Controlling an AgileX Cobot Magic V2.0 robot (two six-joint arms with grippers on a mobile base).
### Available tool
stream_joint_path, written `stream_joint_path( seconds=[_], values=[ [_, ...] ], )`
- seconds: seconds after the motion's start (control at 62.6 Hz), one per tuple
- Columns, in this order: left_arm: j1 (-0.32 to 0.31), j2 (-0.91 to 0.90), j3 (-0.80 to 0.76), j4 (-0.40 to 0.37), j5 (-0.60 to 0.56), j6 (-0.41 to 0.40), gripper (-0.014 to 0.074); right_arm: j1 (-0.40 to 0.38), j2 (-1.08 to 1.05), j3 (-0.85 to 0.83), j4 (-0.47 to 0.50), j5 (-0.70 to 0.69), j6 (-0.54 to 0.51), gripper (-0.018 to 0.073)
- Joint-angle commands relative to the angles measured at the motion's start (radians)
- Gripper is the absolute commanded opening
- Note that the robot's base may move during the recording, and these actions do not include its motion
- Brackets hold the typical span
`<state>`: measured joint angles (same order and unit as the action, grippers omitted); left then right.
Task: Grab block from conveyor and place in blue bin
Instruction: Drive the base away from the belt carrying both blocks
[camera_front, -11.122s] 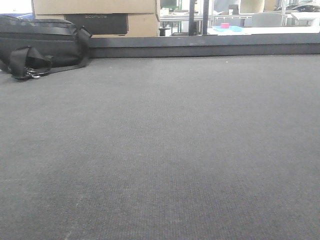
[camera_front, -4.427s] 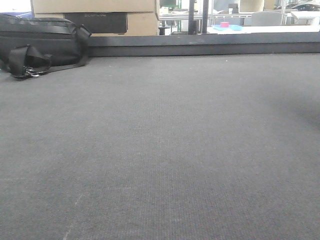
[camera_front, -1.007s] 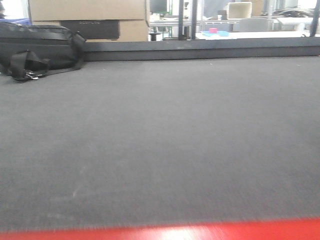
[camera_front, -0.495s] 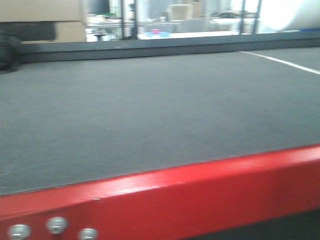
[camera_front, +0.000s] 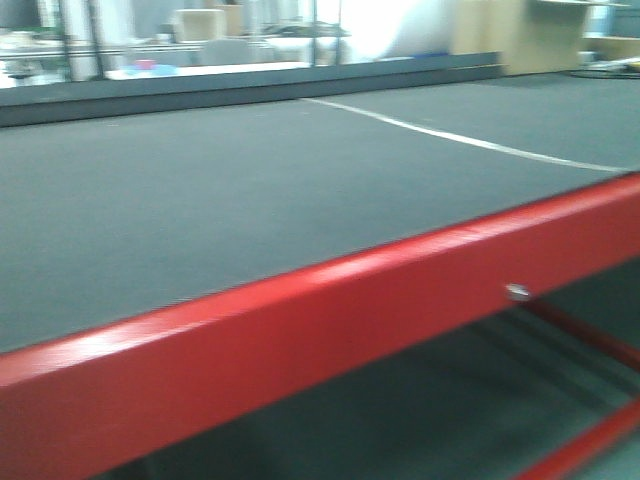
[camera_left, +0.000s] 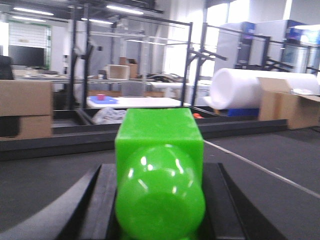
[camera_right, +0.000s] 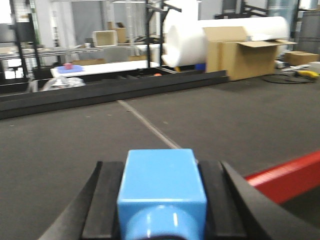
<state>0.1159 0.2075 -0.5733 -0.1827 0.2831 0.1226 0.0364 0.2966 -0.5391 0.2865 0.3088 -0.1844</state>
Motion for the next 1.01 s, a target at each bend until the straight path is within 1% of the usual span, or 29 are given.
stream_joint_path(
  seconds=[0.0, 0.991],
  values=[
    [0.001, 0.0, 0.001, -0.006, -0.018, -0.003, -0.0111, -0.003, -0.003, 0.002, 0.0, -0.024, -0.004, -0.0162],
    [0.001, 0.0, 0.001, -0.006, -0.018, -0.003, -0.0111, -0.003, -0.003, 0.002, 0.0, -0.024, -0.004, -0.0162]
  ],
)
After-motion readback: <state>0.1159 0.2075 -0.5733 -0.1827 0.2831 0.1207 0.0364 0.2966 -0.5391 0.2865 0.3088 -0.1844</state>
